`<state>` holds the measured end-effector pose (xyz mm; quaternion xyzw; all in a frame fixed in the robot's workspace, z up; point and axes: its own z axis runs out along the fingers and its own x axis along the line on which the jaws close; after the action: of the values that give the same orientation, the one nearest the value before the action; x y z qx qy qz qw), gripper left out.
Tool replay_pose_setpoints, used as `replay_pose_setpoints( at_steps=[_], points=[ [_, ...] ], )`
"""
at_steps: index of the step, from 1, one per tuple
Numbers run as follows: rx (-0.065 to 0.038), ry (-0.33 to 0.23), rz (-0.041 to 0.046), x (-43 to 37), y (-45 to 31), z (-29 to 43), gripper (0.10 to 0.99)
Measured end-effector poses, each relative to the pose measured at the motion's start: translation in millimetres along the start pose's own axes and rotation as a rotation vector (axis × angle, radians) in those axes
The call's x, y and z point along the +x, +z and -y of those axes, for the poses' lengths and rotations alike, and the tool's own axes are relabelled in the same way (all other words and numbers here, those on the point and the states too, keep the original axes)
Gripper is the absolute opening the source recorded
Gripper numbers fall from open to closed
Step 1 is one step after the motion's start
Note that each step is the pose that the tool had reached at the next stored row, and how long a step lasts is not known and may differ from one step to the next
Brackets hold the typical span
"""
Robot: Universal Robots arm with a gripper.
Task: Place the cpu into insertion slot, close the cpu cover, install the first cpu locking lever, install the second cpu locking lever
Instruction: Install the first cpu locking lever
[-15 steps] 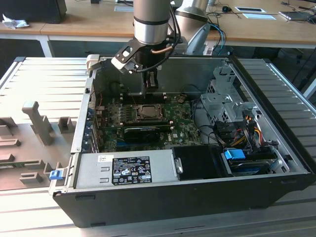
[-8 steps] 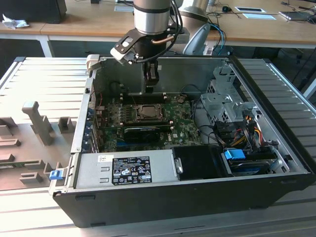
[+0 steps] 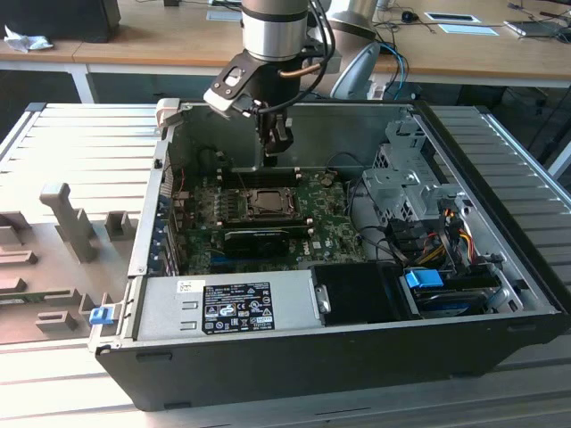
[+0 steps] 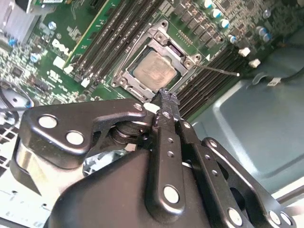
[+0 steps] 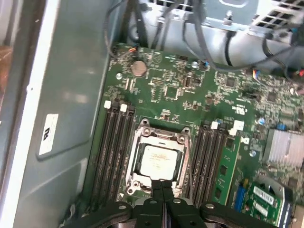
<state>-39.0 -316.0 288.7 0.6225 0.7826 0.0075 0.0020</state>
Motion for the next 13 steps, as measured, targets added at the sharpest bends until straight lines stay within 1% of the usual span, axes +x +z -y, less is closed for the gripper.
replay_pose_setpoints(
  at_steps=[2,3,8,10,13],
  points=[
    [0.000,-0.042,-0.0007,0.0,0.0,0.0,0.106],
    [0.000,-0.054,-0.0009,0.0,0.0,0.0,0.106],
    [0.001,-0.103,-0.0015,0.0,0.0,0.0,0.106],
    [0.001,-0.130,-0.0019,0.0,0.0,0.0,0.106],
    [0.001,-0.154,-0.0022,0.0,0.0,0.0,0.106]
  ],
)
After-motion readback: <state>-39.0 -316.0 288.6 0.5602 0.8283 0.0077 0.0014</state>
